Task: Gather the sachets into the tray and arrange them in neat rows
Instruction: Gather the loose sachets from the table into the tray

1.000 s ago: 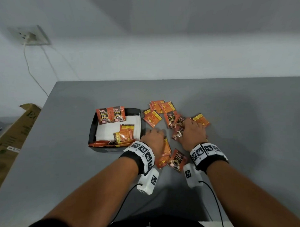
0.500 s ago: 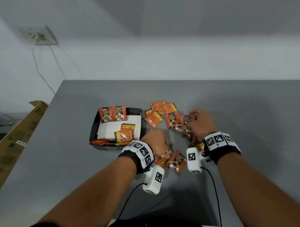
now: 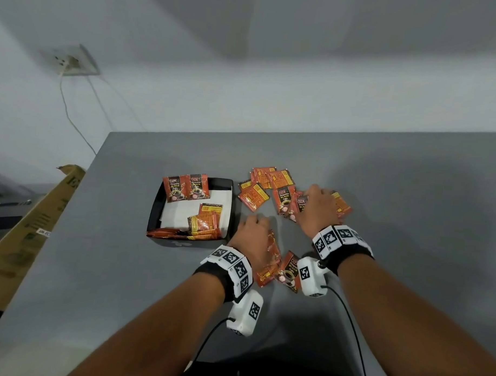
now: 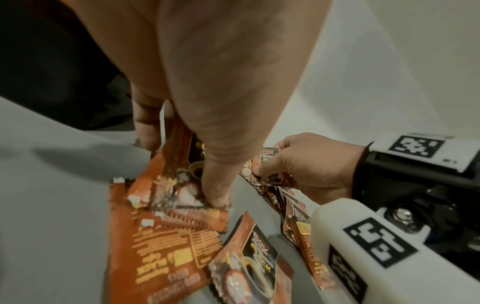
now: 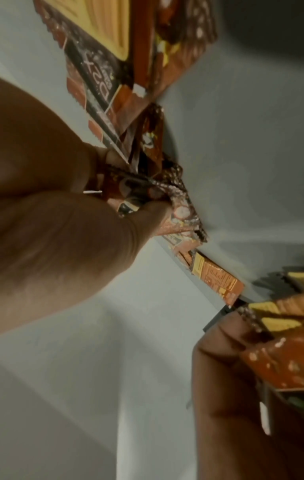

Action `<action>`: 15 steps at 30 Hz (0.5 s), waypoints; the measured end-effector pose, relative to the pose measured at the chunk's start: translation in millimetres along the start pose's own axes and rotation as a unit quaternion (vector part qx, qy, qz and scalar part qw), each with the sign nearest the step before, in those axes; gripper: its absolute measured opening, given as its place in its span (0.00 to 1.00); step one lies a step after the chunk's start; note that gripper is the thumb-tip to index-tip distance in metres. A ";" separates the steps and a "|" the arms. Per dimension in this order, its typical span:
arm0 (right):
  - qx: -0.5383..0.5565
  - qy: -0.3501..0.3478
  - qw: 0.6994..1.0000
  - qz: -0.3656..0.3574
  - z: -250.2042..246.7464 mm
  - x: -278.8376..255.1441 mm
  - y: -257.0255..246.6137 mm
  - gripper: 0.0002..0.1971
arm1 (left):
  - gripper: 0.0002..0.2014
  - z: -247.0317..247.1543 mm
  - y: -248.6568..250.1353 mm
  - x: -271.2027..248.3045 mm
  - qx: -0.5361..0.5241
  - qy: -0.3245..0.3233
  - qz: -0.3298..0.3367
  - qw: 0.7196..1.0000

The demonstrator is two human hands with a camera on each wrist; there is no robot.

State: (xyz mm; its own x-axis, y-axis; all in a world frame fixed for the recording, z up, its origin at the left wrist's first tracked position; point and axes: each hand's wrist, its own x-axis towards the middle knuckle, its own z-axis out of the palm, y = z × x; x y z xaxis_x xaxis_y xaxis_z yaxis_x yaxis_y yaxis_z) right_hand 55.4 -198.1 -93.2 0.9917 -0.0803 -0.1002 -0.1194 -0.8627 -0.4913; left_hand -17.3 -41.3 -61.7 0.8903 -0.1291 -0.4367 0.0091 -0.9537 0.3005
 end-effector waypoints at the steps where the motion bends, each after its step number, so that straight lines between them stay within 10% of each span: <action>1: 0.012 -0.001 1.000 0.000 -1.7 0.4 0.1 0.15 | 0.39 0.6 -0.4 -0.1 -0.018 0.007 0.000 1.000; 15: 0.156 -0.272 0.950 -0.017 -57.8 -68.1 14.9 0.25 | 0.12 -32.0 0.6 -7.7 -0.109 -0.028 0.049 0.992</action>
State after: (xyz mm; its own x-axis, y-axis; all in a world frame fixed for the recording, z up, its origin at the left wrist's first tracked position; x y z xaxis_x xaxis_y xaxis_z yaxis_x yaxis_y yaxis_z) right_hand -11.3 -234.3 -43.6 0.8350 0.2877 -0.4691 -0.1796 -0.6634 -0.7264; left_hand -9.6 -32.2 -31.0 0.8656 -0.2393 -0.4399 0.0271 -0.8547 0.5183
